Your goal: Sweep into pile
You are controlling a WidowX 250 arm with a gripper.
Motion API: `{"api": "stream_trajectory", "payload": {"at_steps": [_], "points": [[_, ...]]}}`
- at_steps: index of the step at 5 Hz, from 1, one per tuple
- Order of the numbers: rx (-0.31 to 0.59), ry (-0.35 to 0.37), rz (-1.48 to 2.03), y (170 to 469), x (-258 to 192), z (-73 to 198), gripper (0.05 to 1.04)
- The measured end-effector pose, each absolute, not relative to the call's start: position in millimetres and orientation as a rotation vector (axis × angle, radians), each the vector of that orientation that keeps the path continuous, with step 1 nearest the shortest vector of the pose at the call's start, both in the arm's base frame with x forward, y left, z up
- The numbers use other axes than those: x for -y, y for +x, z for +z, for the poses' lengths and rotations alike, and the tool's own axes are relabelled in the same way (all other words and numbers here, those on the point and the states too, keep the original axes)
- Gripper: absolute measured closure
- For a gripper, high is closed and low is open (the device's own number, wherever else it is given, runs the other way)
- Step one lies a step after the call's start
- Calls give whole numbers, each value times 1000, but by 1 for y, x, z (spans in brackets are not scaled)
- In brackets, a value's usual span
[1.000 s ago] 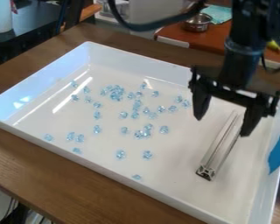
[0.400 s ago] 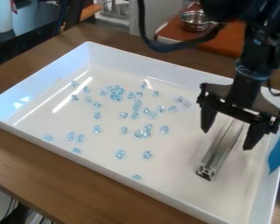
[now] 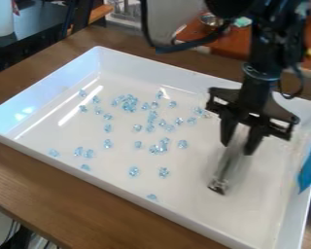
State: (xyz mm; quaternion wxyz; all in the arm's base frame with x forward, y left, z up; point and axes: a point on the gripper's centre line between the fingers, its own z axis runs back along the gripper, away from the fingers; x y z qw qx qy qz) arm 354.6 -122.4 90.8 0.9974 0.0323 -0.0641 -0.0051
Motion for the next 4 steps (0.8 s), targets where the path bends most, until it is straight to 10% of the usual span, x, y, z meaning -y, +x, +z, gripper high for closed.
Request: {"api": "stream_trajectory", "payload": {"at_steps": [4], "points": [[119,51,31,365,22,92,721]]}}
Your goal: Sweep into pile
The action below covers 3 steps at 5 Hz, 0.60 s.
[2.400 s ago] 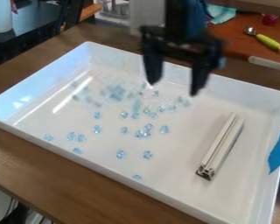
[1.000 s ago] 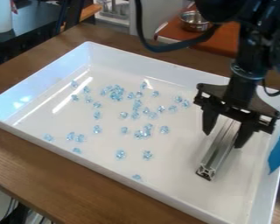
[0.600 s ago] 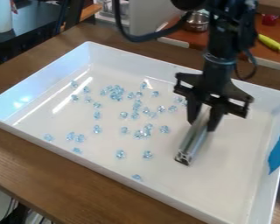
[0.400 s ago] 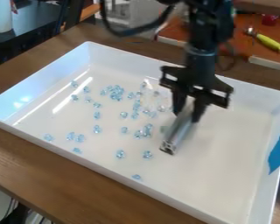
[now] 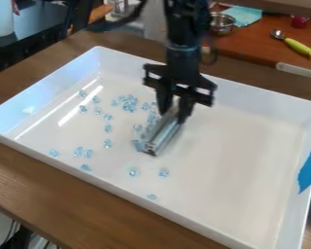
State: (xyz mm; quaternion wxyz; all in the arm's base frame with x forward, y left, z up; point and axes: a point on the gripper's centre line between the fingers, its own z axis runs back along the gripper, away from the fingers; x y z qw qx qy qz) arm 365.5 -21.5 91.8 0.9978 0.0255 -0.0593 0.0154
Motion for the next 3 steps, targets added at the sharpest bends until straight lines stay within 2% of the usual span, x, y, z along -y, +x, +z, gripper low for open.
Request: {"api": "stream_trajectory", "payload": {"at_steps": [1,3], "points": [[112,43,52,358,-7,92,721],[147,15,114,345,-68,112,721]]}}
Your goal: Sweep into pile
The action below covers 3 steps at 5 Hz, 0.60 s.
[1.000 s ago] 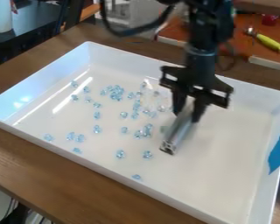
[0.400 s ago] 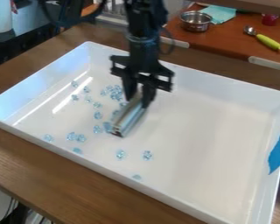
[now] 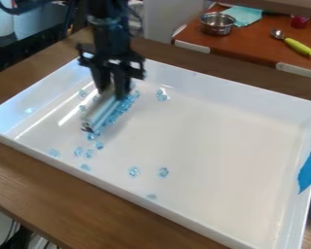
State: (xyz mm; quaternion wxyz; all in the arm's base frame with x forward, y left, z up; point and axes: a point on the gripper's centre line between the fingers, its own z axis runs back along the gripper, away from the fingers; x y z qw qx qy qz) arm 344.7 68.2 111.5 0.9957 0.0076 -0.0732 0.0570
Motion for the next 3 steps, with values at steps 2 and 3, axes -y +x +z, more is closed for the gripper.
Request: {"api": "stream_trajectory", "payload": {"at_steps": [2,3], "points": [[162,-58,109,323,-104,134,721],[121,-176,122,323,-76,160,721]]}}
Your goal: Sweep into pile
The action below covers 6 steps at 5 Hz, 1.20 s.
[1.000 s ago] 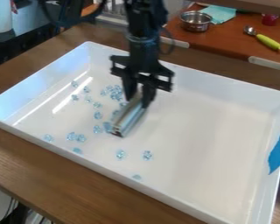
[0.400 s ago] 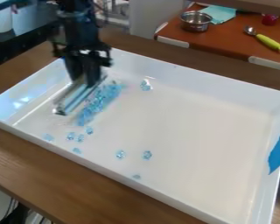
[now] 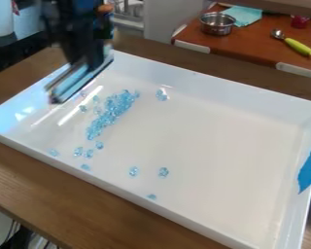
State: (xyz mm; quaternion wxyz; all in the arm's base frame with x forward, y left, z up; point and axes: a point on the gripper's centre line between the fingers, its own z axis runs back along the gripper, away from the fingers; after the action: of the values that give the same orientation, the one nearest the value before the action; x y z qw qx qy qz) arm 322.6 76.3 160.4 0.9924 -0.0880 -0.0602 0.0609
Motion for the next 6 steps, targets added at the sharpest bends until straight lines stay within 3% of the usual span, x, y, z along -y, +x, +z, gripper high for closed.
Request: {"api": "stream_trajectory", "payload": {"at_steps": [1,2,4,6], "points": [[97,-234,122,333,-28,184,721],[114,-201,92,340,21,184,721],[139,-120,-18,322,115,142,721],[165,-54,-30,311,115,105,721]]}}
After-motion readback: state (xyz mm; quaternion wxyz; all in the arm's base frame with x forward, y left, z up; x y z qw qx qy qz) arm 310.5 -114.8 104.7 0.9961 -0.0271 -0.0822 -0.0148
